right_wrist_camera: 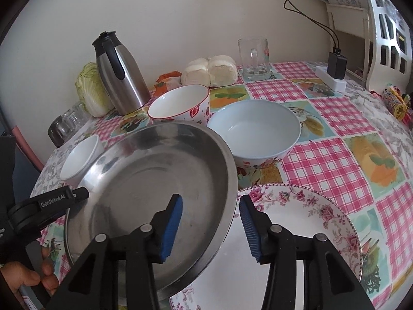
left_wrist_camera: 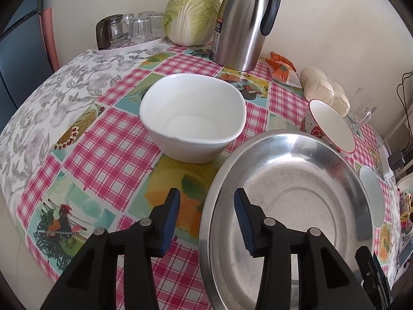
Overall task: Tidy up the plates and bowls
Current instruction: 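Lower the steel basin onto the tablecloth and open the left gripper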
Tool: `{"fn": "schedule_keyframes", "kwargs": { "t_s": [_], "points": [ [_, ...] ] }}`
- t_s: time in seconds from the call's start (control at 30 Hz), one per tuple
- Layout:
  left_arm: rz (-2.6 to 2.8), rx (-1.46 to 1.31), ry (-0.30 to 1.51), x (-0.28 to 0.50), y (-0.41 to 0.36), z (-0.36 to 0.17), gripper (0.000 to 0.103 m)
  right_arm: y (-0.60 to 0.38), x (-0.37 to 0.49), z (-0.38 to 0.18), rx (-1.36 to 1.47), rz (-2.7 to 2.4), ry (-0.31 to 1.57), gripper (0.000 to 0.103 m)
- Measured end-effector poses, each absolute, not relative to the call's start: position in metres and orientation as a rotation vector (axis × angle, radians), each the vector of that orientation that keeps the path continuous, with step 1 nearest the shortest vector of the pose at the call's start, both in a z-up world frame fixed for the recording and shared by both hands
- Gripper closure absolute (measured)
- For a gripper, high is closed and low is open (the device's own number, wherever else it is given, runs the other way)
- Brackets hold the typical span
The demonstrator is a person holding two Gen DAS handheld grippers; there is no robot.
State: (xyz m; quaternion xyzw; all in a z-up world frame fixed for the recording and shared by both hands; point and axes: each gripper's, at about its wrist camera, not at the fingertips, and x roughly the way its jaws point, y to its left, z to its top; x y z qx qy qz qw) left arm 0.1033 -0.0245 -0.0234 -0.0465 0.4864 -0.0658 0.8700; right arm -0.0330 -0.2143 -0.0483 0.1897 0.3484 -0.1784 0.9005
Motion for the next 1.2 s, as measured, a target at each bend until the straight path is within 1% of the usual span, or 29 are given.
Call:
{"fn": "schedule_keyframes", "kwargs": {
  "t_s": [0.03,0.1,0.13,0.17,0.2,0.27,0.3,0.37,0.4,0.47,0.53,0.57,0.6,0.93,1.2],
  "points": [
    [-0.135,-0.094,1.02,0.103,-0.025,-0.022,0.055,-0.215,-0.035,-0.046,0.398,-0.371,0.713,0.053],
    [-0.139,-0.099,1.024,0.101,-0.024,-0.018,0.049,-0.218,-0.037,-0.042,0.404,-0.381,0.701,0.051],
    [-0.143,-0.103,1.029,0.101,-0.024,-0.016,0.046,-0.219,-0.038,-0.04,0.41,-0.387,0.697,0.047],
    [-0.147,-0.106,1.033,0.101,-0.024,-0.014,0.039,-0.221,-0.04,-0.039,0.417,-0.394,0.694,0.041],
    [-0.152,-0.108,1.036,0.1,-0.024,-0.013,0.032,-0.223,-0.041,-0.039,0.426,-0.402,0.692,0.038],
    [-0.15,-0.102,1.044,0.098,-0.024,-0.009,0.026,-0.226,-0.042,-0.037,0.447,-0.409,0.69,0.028],
    [-0.144,-0.092,1.05,0.098,-0.025,-0.008,0.023,-0.228,-0.043,-0.037,0.458,-0.409,0.691,0.026],
    [-0.133,-0.065,1.061,0.097,-0.026,-0.008,0.02,-0.23,-0.043,-0.038,0.472,-0.403,0.698,0.013],
    [-0.13,-0.055,1.065,0.096,-0.026,-0.008,0.017,-0.231,-0.044,-0.038,0.474,-0.404,0.7,0.01],
    [-0.13,-0.034,1.074,0.094,-0.027,-0.009,0.016,-0.23,-0.044,-0.037,0.464,-0.411,0.697,0.0],
    [-0.131,-0.018,1.076,0.093,-0.028,-0.009,0.01,-0.229,-0.045,-0.036,0.457,-0.411,0.698,0.0],
    [-0.127,-0.007,1.074,0.092,-0.029,-0.009,0.003,-0.228,-0.044,-0.036,0.456,-0.407,0.7,0.0],
    [-0.121,0.007,1.069,0.091,-0.03,-0.009,0.0,-0.228,-0.044,-0.036,0.454,-0.403,0.701,0.0],
    [-0.12,0.046,1.015,0.082,-0.034,0.001,0.0,-0.234,-0.05,-0.029,0.449,-0.425,0.678,0.0],
    [-0.144,0.042,0.927,0.069,-0.042,0.017,0.0,-0.244,-0.061,-0.021,0.476,-0.428,0.647,0.0]
  ]
}}
